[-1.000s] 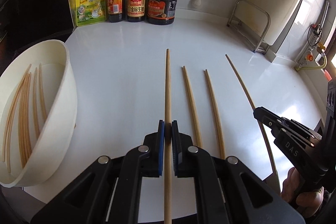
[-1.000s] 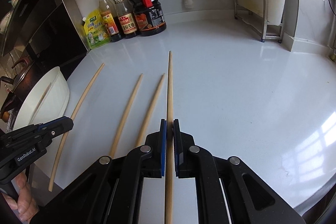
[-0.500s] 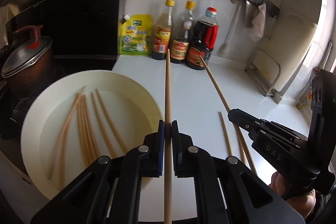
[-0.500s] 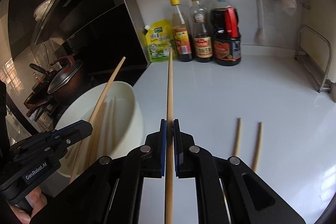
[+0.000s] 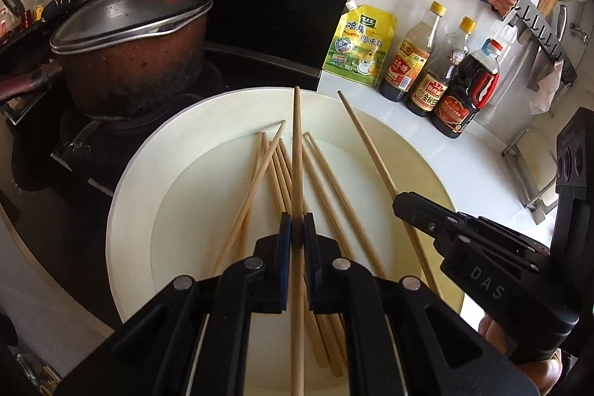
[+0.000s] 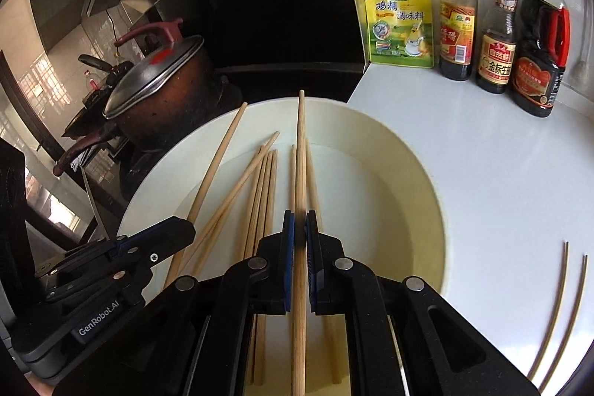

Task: Organize utensils
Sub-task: 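Carry both held chopsticks over the white basin of water, then open the left gripper over the basin while the right gripper releases its chopstick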

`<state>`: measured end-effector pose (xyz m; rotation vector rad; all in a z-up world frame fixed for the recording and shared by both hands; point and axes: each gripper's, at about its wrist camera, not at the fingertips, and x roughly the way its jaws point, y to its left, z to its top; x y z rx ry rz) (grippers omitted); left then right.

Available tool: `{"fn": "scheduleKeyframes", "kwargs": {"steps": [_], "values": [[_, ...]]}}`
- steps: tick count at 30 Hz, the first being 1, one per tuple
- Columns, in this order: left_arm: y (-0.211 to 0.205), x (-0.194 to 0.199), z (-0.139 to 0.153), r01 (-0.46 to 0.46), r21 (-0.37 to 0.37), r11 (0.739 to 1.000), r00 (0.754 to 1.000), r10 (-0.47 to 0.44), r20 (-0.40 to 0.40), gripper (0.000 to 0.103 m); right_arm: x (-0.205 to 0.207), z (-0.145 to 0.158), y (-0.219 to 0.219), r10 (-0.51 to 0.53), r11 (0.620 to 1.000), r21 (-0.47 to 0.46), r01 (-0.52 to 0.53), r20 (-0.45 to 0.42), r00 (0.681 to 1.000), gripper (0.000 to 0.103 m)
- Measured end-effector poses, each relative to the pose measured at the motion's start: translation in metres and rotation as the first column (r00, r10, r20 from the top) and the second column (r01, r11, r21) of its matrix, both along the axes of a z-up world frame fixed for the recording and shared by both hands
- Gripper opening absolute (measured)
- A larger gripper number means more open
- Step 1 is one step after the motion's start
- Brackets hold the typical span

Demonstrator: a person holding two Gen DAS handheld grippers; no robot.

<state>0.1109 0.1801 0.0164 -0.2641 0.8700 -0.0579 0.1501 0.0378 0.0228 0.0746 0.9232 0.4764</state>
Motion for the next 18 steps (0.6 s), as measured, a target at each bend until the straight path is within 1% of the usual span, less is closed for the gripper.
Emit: {"fn": "scheduleKeyframes", "kwargs": {"steps": [5, 6, 7, 8, 9, 10, 16, 18], "values": [[0.006, 0.009, -0.016, -0.011, -0.017, 1.000, 0.999, 0.010, -0.038, 0.008, 0.007, -0.014, 0.009, 0.000, 1.000, -0.024, -0.001, -0.053, 0.999, 0.007], [0.007, 0.009, -0.017, -0.015, -0.023, 1.000, 0.999, 0.015, -0.038, 0.015, 0.007, -0.015, 0.009, -0.004, 1.000, -0.025, 0.003, -0.054, 0.999, 0.007], [0.008, 0.008, -0.017, -0.020, -0.024, 1.000, 0.999, 0.019, -0.035, 0.029, 0.006, -0.014, 0.007, -0.006, 1.000, -0.019, 0.005, -0.051, 0.999, 0.008], [0.009, 0.006, -0.017, -0.026, -0.019, 0.999, 0.999, 0.025, -0.025, 0.038, 0.005, -0.013, 0.006, -0.010, 1.000, -0.019, 0.009, -0.044, 0.999, 0.012], [0.009, 0.003, -0.015, -0.035, -0.010, 0.999, 0.999, 0.035, -0.011, 0.059, 0.003, -0.012, 0.004, -0.016, 1.000, -0.023, 0.015, -0.033, 0.999, 0.013], [0.010, 0.000, -0.013, -0.043, 0.000, 0.999, 0.999, 0.043, 0.008, 0.065, 0.001, -0.011, 0.002, -0.019, 0.999, -0.026, 0.019, -0.024, 1.000, 0.014], [0.009, -0.012, -0.005, -0.083, 0.039, 0.996, 0.996, 0.082, 0.023, 0.066, -0.012, -0.007, -0.014, -0.044, 0.999, -0.029, 0.044, 0.007, 0.999, 0.016], [0.008, -0.019, -0.002, -0.095, 0.057, 0.994, 0.995, 0.093, 0.034, 0.068, -0.017, -0.005, -0.018, -0.047, 0.998, -0.037, 0.048, 0.023, 0.999, 0.018]]}}
